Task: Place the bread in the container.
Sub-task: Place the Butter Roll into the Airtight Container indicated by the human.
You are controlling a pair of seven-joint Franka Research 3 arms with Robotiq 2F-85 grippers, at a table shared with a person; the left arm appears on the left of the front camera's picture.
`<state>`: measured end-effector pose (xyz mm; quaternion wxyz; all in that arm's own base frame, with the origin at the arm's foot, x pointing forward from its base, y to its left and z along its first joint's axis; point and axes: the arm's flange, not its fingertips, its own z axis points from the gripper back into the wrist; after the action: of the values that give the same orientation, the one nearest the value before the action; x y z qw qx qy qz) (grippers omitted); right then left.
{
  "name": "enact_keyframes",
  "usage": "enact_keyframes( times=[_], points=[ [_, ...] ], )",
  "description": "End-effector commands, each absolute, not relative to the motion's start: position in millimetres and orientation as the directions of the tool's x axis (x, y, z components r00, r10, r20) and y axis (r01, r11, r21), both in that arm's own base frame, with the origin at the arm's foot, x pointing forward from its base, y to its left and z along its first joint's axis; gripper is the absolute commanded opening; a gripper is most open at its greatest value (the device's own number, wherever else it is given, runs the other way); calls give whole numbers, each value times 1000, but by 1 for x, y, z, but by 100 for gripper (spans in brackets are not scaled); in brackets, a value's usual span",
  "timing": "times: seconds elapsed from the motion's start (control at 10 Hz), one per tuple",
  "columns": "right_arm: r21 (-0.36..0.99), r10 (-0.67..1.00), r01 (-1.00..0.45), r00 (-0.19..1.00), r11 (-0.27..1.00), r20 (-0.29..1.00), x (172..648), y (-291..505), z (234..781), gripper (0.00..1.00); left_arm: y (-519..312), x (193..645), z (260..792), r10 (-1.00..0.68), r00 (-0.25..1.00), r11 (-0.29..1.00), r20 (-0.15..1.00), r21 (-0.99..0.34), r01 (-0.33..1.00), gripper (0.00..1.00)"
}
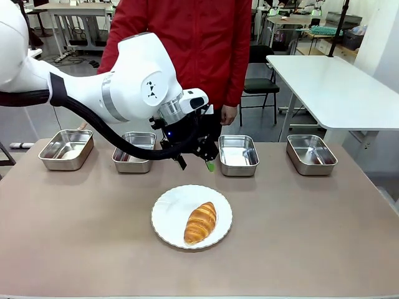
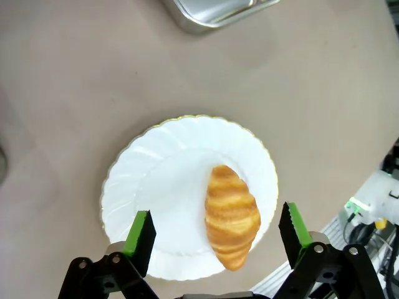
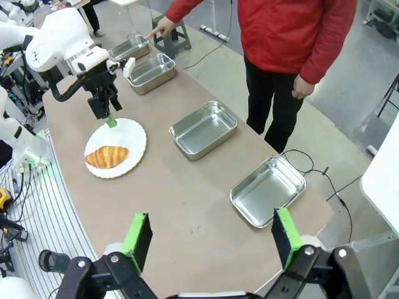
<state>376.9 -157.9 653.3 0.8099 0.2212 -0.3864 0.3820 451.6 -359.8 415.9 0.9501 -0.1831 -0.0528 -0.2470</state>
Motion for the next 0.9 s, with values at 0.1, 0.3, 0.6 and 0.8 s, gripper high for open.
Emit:
enact_keyframes(
  times=[0.1, 0.3, 0.6, 0.8],
  points=[
    [55, 443, -800, 386, 598, 809, 377, -157, 655, 100, -363, 446, 400, -395, 910, 840, 127, -353, 413, 100],
    [55, 443, -800, 386, 598, 809, 377, -157, 655, 100, -385, 422, 386, -356, 931, 898, 81, -245, 364, 100],
    [55, 443, -800, 386, 598, 809, 377, -157, 655, 100, -403, 392, 364, -373, 926, 909, 56, -178, 377, 100],
    [55, 443, -800, 386, 598, 809, 377, -157, 655, 100, -415, 372, 354, -360, 932, 928, 41, -88, 362, 100]
  ],
)
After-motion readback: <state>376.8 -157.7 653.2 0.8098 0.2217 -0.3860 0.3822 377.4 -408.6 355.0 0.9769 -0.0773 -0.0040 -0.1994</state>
